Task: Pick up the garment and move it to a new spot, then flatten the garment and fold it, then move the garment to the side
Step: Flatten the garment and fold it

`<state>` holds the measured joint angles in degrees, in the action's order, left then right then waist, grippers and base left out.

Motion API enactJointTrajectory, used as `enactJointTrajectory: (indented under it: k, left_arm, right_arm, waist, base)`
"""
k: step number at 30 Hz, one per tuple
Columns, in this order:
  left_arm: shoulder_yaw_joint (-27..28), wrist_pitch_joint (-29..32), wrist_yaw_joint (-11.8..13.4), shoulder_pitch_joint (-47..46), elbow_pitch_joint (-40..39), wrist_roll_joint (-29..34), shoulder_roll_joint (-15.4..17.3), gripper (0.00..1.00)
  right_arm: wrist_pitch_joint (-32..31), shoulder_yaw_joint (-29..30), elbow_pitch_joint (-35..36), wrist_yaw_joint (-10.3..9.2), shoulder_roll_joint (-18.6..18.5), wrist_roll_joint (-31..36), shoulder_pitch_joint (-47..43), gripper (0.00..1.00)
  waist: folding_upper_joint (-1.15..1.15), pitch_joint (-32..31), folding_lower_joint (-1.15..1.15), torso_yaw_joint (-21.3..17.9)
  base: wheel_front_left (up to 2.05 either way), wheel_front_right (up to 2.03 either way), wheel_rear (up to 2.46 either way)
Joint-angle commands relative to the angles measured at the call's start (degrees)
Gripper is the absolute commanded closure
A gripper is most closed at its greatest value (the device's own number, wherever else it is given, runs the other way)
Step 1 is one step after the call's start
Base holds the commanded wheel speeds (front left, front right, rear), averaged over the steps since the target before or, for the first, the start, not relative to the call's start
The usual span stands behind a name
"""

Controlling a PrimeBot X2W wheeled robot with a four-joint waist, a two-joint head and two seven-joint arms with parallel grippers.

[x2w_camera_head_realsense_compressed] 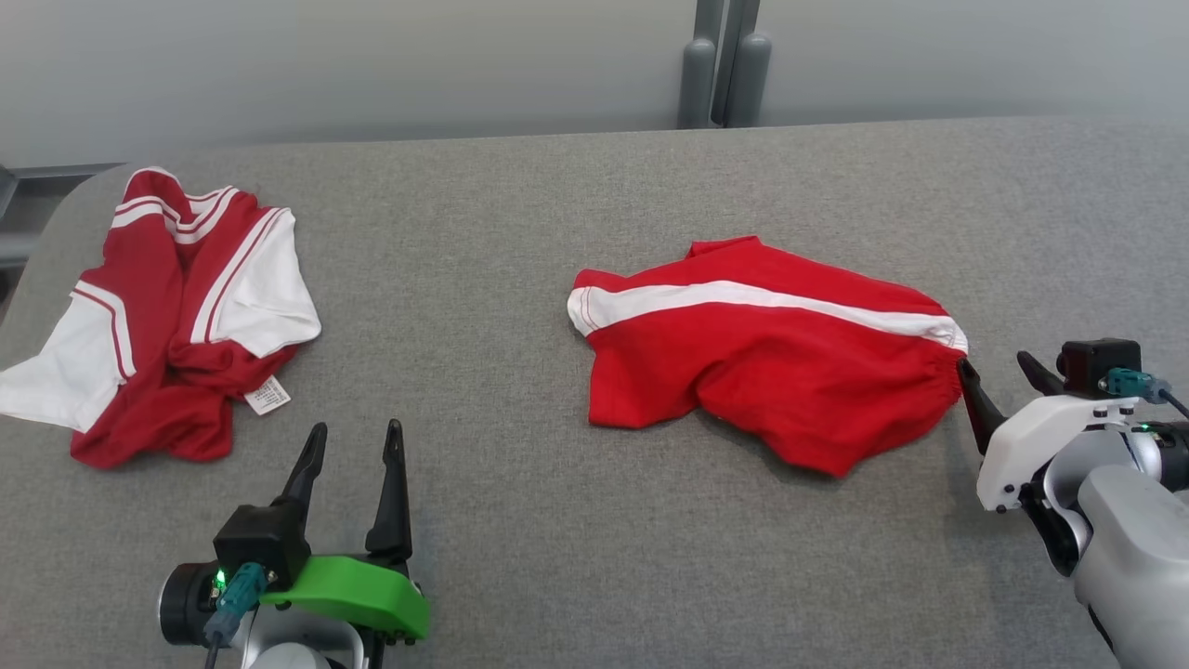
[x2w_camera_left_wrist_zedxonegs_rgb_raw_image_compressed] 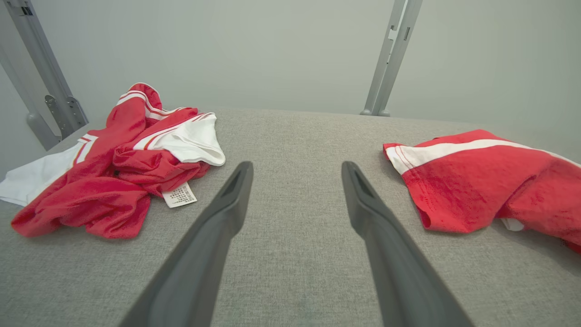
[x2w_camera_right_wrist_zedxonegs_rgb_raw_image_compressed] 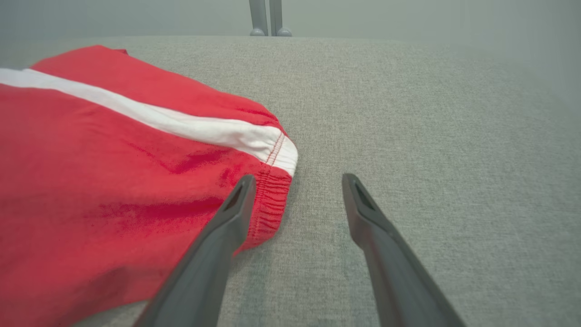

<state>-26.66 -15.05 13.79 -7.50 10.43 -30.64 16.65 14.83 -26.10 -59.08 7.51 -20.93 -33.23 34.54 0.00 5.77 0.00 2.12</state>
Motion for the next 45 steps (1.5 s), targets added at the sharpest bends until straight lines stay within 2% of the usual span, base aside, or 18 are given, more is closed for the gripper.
enactJointTrajectory:
  k: [1,4,9,10,19,27,35,45]
  left_arm:
    - [0.37,-0.17,-0.42,0.80,-0.35,-0.08,-0.09,0.00]
    - [1.14,-0.16,-1.15,1.50,-0.90,0.51,-0.21,0.00]
    - [2.30,-0.16,-1.88,2.63,-1.51,1.06,-0.40,0.00]
    - [2.30,-0.16,-1.88,2.63,-1.51,1.06,-0.40,0.00]
    - [5.25,-0.10,-3.52,5.63,-2.30,1.71,-0.24,0.00]
    - [8.83,-0.10,-2.92,9.54,-3.27,3.17,-0.09,0.00]
    - [12.29,-0.10,-3.06,13.13,-4.10,3.58,-0.87,0.00]
    - [14.16,-0.10,-4.37,14.85,-4.06,4.03,-0.91,0.00]
  right_arm:
    - [0.39,0.72,1.19,-0.04,-0.05,1.07,-0.47,0.00]
    - [0.38,3.84,6.33,-0.04,-0.04,3.83,-1.99,0.00]
    - [0.40,10.40,15.88,-0.04,2.00,9.28,-6.44,0.00]
    - [0.40,10.40,15.88,-0.04,2.00,9.28,-6.44,0.00]
    - [0.42,20.29,31.98,-0.04,8.84,19.16,-17.08,0.00]
    - [-1.09,24.62,42.47,-0.04,14.26,24.60,-24.84,0.00]
    - [-3.02,27.14,48.27,-0.04,16.98,26.41,-29.15,0.00]
    - [-4.30,27.97,50.66,-0.04,17.87,27.33,-30.97,0.00]
  waist:
    - [0.00,-0.94,0.00,-0.93]
    - [0.00,-2.03,0.00,-2.05]
    - [0.00,-4.06,0.00,-3.46]
    - [0.00,-4.06,0.00,-3.46]
    - [0.00,-6.63,0.00,-4.46]
    - [0.00,-7.46,0.00,-4.24]
    - [0.00,-7.66,0.00,-3.55]
    - [0.00,-7.87,0.00,-2.75]
  base:
    - [0.00,0.00,0.00]
    - [0.00,0.00,0.00]
    - [0.00,0.00,0.00]
    - [0.00,0.00,0.00]
    - [0.00,0.00,0.00]
    - [0.00,0.00,0.00]
    - [0.00,0.00,0.00]
    - [0.00,0.00,0.00]
